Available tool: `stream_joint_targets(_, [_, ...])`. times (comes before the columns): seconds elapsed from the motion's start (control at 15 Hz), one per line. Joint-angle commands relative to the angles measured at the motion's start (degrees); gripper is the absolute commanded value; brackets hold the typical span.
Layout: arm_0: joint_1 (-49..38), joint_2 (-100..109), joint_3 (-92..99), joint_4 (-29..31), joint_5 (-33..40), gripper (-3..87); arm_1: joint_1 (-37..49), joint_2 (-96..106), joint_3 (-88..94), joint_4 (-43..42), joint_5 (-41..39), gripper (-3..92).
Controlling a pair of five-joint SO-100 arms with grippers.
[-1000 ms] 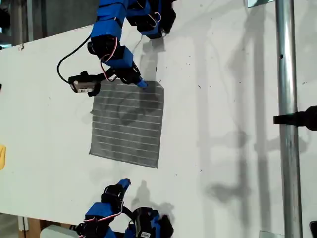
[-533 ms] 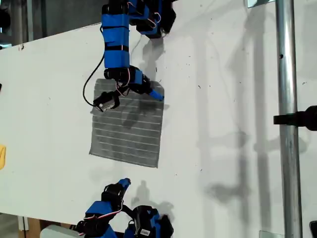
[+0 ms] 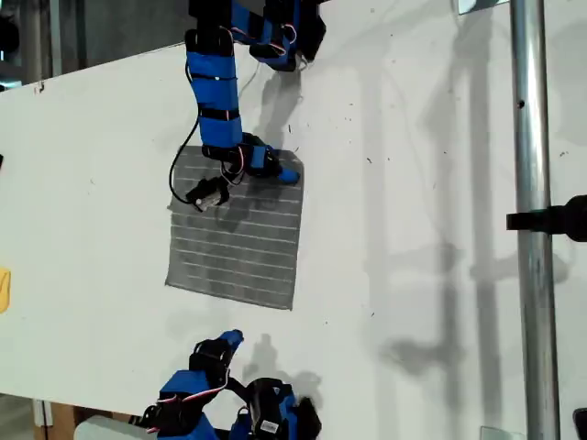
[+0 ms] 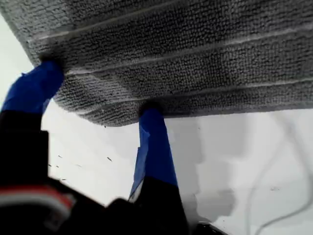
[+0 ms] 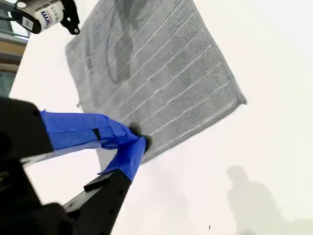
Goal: Grasp corners of a towel and fold twice.
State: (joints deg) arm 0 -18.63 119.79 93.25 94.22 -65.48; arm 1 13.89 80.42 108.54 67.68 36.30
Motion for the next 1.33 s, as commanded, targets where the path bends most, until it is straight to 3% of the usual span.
stream_joint_targets(0.0, [-0.9, 0.3, 0.1, -0.2, -0.8, -2.9, 0.6, -3.5, -2.2, -2.4, -1.8, 17.4])
stream_joint_targets(0.13, [-1.1, 0.2, 0.7, -0.4, -1.1, -2.9, 0.9, -7.6, -6.2, -0.7, -3.7, 2.8])
stream_joint_targets(0.2, [-1.1, 0.1, 0.9, -0.4, -1.4, -2.9, 0.5, -8.2, -6.9, -0.5, -3.8, -0.2])
stream_joint_targets(0.6, [0.6, -2.9, -0.9, -1.2, 1.7, -2.9, -0.7, -8.3, -8.9, -0.5, -3.2, -0.2])
stream_joint_targets(0.67, [1.2, -4.5, -2.5, -1.1, 3.4, -0.6, -0.8, -8.3, -9.2, -0.5, -3.2, -0.2])
stream_joint_targets(0.73, [1.8, -6.3, -4.4, -0.6, 5.1, 14.0, -1.0, -8.3, -9.6, -0.4, -3.1, -0.2])
stream_joint_targets(0.87, [2.1, -8.3, -5.8, -1.8, 7.6, 27.1, -1.4, -8.3, -9.8, -0.4, -2.7, -0.2])
stream_joint_targets(1.0, [1.2, -12.5, -6.9, -2.2, 10.1, 32.8, -1.8, -8.3, -10.1, -0.4, -2.2, -0.2])
stream_joint_targets(1.27, [1.1, -21.2, -0.6, -12.7, 10.4, 31.8, -2.5, -8.2, -11.1, 0.4, -1.5, -0.2])
